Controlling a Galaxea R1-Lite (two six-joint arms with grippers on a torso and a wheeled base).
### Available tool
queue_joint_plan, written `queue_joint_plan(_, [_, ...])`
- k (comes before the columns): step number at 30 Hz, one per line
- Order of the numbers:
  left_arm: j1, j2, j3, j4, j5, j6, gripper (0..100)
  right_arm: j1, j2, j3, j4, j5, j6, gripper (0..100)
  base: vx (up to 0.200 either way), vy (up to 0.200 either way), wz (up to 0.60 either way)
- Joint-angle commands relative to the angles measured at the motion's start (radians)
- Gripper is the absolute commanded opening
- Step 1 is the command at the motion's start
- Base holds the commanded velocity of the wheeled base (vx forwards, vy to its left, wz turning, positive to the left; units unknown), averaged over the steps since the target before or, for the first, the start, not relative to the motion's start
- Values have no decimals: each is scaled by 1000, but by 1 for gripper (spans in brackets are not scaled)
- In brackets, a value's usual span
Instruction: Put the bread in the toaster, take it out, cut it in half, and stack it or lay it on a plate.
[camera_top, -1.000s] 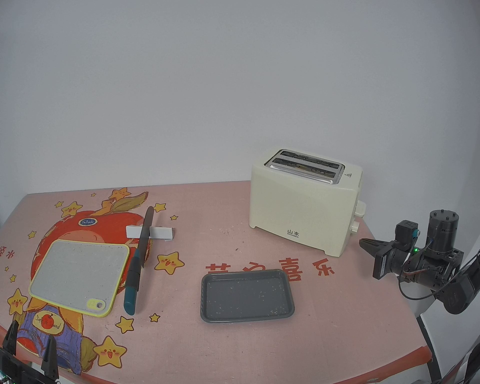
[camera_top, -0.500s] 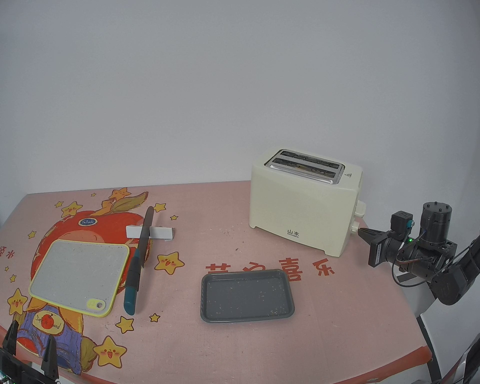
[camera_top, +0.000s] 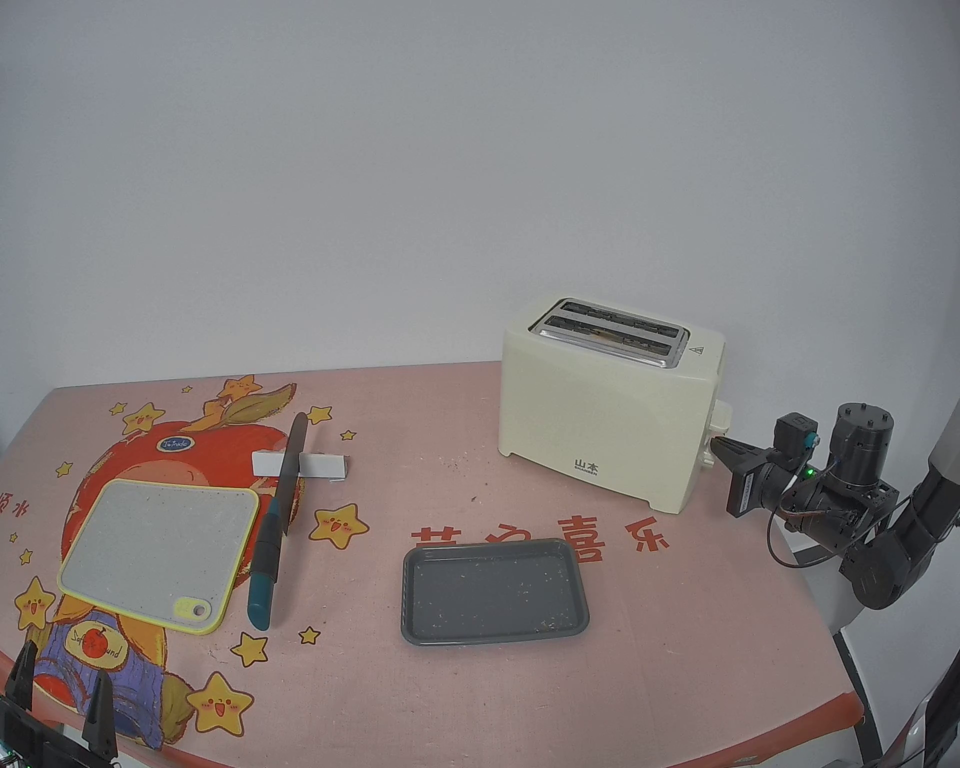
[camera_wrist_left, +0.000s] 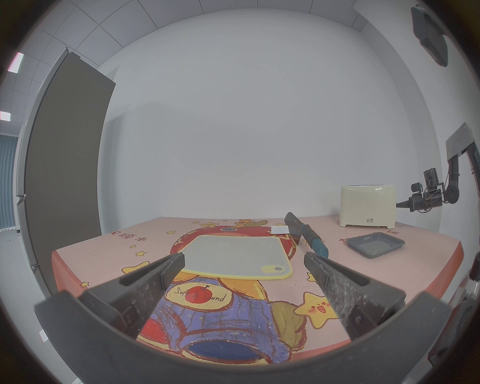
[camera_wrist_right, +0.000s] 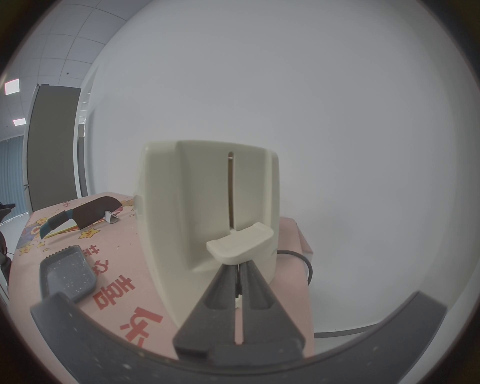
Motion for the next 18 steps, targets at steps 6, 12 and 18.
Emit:
queue_joint_plan(6, [0,-16,18,0,0,1,100,4,6,15,-2,1,-2,0,0,0,0])
queue_joint_plan(12, [0,-16,18,0,0,1,100,10,4,26,-3,1,-2,0,0,0,0])
queue_joint_plan(18, [0,-16,18,0,0,1,100,9,6,27,-3,1,-4,0,0,0,0])
